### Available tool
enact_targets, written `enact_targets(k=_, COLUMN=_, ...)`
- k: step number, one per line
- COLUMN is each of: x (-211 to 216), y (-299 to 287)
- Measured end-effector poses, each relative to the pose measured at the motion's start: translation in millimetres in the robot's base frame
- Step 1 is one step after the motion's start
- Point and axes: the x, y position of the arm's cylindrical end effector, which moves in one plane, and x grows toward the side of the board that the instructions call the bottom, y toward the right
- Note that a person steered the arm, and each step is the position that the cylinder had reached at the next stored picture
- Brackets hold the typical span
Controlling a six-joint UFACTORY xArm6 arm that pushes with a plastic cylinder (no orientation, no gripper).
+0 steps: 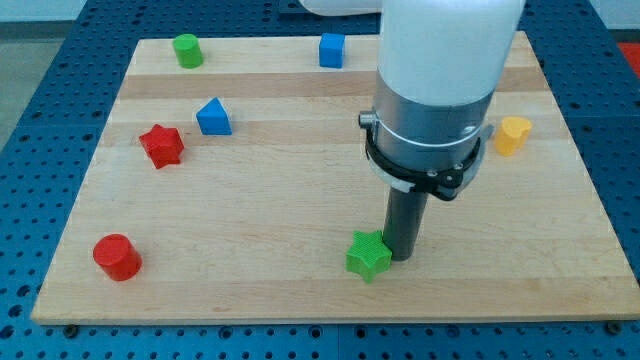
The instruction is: Place the green star to the bottom center of the board
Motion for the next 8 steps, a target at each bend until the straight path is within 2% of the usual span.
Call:
enact_targets(k=2, x=14, y=-10)
enact_targets(k=5, x=13, y=-35)
enact_targets(k=8, x=-16, y=-38)
